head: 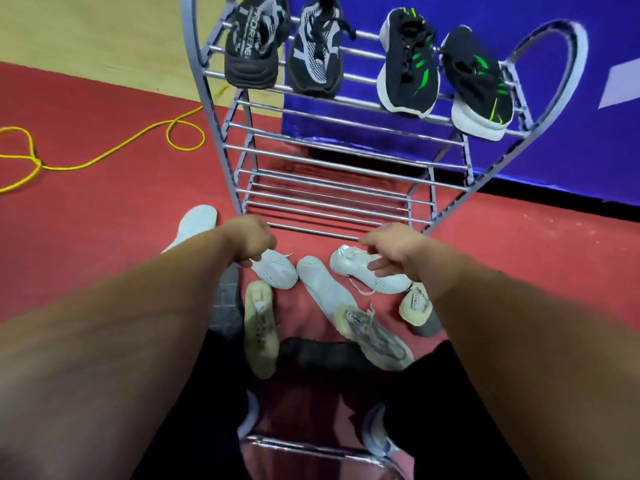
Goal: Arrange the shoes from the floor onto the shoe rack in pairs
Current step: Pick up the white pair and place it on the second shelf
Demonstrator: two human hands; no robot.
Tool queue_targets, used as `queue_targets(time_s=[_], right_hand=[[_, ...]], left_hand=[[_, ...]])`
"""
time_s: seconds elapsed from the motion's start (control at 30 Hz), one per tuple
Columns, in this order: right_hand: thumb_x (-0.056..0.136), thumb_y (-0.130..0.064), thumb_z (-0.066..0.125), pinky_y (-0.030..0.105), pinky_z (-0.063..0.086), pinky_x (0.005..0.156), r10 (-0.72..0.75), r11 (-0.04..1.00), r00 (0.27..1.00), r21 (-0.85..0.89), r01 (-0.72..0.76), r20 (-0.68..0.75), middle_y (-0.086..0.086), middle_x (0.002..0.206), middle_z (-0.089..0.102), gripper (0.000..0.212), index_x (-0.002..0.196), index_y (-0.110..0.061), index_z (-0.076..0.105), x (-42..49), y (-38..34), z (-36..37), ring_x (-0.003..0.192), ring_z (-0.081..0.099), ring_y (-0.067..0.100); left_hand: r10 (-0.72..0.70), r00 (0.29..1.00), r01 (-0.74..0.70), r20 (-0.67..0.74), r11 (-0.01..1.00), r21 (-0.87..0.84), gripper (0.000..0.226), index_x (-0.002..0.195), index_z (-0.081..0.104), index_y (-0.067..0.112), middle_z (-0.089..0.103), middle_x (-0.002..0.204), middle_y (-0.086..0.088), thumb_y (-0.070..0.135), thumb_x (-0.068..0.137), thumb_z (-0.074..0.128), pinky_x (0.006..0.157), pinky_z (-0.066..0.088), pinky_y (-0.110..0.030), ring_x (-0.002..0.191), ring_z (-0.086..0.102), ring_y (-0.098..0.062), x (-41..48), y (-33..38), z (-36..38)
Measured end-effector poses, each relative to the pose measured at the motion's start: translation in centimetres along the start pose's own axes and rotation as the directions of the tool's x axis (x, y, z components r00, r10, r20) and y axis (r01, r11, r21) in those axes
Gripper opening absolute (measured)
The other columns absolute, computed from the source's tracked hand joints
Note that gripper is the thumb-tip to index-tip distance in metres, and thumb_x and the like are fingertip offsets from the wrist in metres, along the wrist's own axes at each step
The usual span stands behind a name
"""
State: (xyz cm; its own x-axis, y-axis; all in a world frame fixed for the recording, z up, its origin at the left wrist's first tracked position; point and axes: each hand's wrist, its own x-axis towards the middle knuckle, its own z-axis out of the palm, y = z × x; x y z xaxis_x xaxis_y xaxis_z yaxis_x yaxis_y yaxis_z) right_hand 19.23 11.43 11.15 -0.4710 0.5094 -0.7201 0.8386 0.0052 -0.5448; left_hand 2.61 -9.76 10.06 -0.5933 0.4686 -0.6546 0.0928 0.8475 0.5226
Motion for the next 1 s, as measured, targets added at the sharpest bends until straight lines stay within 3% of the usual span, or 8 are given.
queue_targets(time_s=[0.17, 0.3, 0.43, 0.57, 0.73, 0.8, 0.9, 1.0], right_hand=[[0.1, -0.024, 0.063, 0.045, 0.062, 0.087, 0.139, 0.988, 0.99, 0.062, -0.139, 0.005, 0.011, 0.124, 0.065, 0.03, 0.124, -0.007, 0.061, 5.2, 4.4, -0.3, 0.103, 0.073, 0.033], [0.097, -0.017, 0.064, 0.041, 0.059, 0.068, 0.18, 0.982, 0.984, 0.062, -0.181, 0.014, 0.02, 0.125, 0.065, 0.037, 0.131, -0.005, 0.059, 9.6, 7.4, 0.8, 0.091, 0.068, 0.033], [0.099, -0.014, 0.055, 0.029, 0.033, 0.052, 0.219, 0.966, 0.971, 0.12, -0.23, 0.095, 0.008, 0.073, 0.045, 0.006, 0.095, -0.013, 0.05, 12.7, 7.9, 3.3, 0.055, 0.042, 0.02], [0.091, -0.005, 0.05, 0.031, 0.01, 0.058, 0.267, 0.949, 0.953, 0.135, -0.286, 0.142, 0.002, 0.064, 0.027, 0.027, 0.072, -0.019, 0.039, 16.2, 10.1, 5.7, 0.044, 0.024, 0.012], [0.084, -0.031, 0.062, 0.029, 0.026, 0.047, 0.285, 0.948, 0.948, 0.107, -0.3, 0.14, -0.003, 0.054, 0.041, 0.027, 0.062, -0.02, 0.051, 18.2, 11.6, 6.8, 0.037, 0.035, 0.013], [0.092, -0.033, 0.056, 0.027, 0.024, 0.05, 0.287, 0.932, 0.943, 0.178, -0.315, 0.167, -0.007, 0.053, 0.044, 0.035, 0.06, -0.022, 0.049, 19.3, 11.5, 7.4, 0.035, 0.037, 0.009], [0.099, -0.039, 0.054, 0.03, 0.029, 0.052, 0.32, 0.929, 0.942, 0.163, -0.333, 0.104, -0.003, 0.066, 0.048, 0.032, 0.071, -0.023, 0.054, 20.8, 12.3, 8.4, 0.054, 0.042, 0.015], [0.094, -0.038, 0.06, 0.032, 0.049, 0.077, 0.305, 0.948, 0.943, 0.049, -0.314, 0.134, 0.005, 0.097, 0.066, 0.026, 0.105, -0.016, 0.068, 21.9, 14.0, 9.6, 0.084, 0.059, 0.022]], left_hand=[[-0.069, 0.991, 0.068, 0.117, 0.998, 0.007, 0.026, 0.117, 0.067, 0.006, 0.071, 0.117, -0.014, 0.016, 0.095, 0.059, 0.09, 0.059, -0.045, 0.104, 0.07, -0.031, 4.7, 1.1, 4.2], [-0.117, 0.977, 0.13, 0.178, 0.99, -0.062, 0.024, 0.119, 0.064, 0.007, 0.068, 0.123, -0.017, 0.015, 0.097, 0.057, 0.095, 0.057, -0.048, 0.096, 0.065, -0.03, 8.3, 0.5, 7.8], [-0.195, 0.967, 0.218, 0.163, 0.965, -0.142, 0.016, 0.106, 0.065, 0.007, 0.069, 0.104, -0.016, 0.014, 0.093, 0.058, 0.089, 0.059, -0.049, 0.09, 0.068, -0.032, 11.4, -1.5, 11.0], [-0.261, 0.949, 0.296, 0.178, 0.932, -0.211, 0.007, 0.087, 0.063, 0.009, 0.064, 0.09, -0.017, 0.013, 0.082, 0.063, 0.085, 0.059, -0.042, 0.086, 0.067, -0.031, 13.5, -2.6, 12.9], [-0.368, 0.908, 0.42, 0.201, 0.815, -0.399, 0.008, 0.074, 0.059, 0.01, 0.064, 0.076, -0.014, 0.007, 0.081, 0.057, 0.088, 0.057, -0.045, 0.084, 0.072, -0.033, 15.8, -3.6, 14.2], [-0.402, 0.892, 0.452, 0.207, 0.776, -0.44, 0.016, 0.067, 0.054, 0.013, 0.056, 0.069, -0.01, 0.007, 0.081, 0.055, 0.066, 0.054, -0.032, 0.065, 0.066, -0.028, 16.0, -4.3, 15.0], [-0.44, 0.859, 0.512, 0.263, 0.736, -0.442, 0.017, 0.073, 0.055, 0.014, 0.052, 0.068, -0.007, 0.008, 0.088, 0.053, 0.058, 0.043, -0.027, 0.057, 0.051, -0.02, 16.0, -5.1, 16.7], [-0.465, 0.831, 0.556, 0.305, 0.71, -0.433, 0.011, 0.081, 0.06, 0.013, 0.058, 0.075, -0.009, 0.009, 0.088, 0.052, 0.063, 0.043, -0.028, 0.061, 0.052, -0.019, 15.7, -5.3, 17.9]])
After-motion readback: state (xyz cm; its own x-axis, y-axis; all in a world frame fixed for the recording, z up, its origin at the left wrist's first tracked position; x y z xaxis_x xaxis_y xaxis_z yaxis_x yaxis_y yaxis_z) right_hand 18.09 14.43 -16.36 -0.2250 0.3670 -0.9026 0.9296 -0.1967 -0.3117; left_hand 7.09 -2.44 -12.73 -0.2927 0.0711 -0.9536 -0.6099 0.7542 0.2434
